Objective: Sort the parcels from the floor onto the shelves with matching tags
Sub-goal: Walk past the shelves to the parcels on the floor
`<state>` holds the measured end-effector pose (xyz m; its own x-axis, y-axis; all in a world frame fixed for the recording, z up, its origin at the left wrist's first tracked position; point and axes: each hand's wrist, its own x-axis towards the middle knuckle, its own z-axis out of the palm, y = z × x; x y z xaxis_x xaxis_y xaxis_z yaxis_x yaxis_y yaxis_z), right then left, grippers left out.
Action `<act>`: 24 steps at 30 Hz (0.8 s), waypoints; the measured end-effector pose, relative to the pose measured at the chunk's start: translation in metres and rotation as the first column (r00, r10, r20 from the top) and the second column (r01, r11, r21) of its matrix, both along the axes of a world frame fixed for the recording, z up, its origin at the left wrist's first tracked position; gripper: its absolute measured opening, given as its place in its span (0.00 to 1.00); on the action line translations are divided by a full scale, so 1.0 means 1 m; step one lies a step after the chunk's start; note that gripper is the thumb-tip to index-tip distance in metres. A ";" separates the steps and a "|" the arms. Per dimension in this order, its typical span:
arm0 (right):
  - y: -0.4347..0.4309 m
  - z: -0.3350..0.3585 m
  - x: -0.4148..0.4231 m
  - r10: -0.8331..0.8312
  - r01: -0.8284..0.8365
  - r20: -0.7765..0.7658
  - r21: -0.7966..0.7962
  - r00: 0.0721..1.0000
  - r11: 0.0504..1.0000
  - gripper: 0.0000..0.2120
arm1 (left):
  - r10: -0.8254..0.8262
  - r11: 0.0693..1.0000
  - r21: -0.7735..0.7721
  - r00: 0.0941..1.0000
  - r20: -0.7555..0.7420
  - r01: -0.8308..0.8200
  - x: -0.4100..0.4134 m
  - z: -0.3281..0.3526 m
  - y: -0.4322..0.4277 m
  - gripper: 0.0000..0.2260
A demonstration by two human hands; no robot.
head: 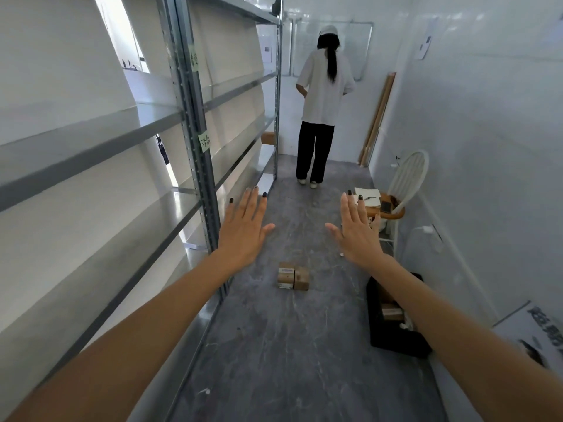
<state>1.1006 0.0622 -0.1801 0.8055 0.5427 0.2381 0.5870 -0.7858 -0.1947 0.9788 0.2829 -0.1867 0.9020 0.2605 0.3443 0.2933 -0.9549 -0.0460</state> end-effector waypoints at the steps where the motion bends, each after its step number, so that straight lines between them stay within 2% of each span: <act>1: 0.002 -0.003 0.003 -0.001 0.001 -0.005 -0.004 1.000 1.000 0.35 | -0.005 1.000 -0.002 1.000 0.005 0.005 0.004 -0.002 0.001 0.29; 10: 0.012 -0.010 0.055 0.014 -0.012 0.051 -0.035 0.999 0.999 0.35 | 0.020 0.999 0.031 1.000 0.001 -0.020 0.057 -0.012 0.013 0.30; 24: 0.007 -0.023 0.194 0.050 -0.049 0.019 -0.041 0.999 0.998 0.35 | 0.075 0.996 0.055 0.996 -0.048 -0.073 0.182 -0.020 0.016 0.30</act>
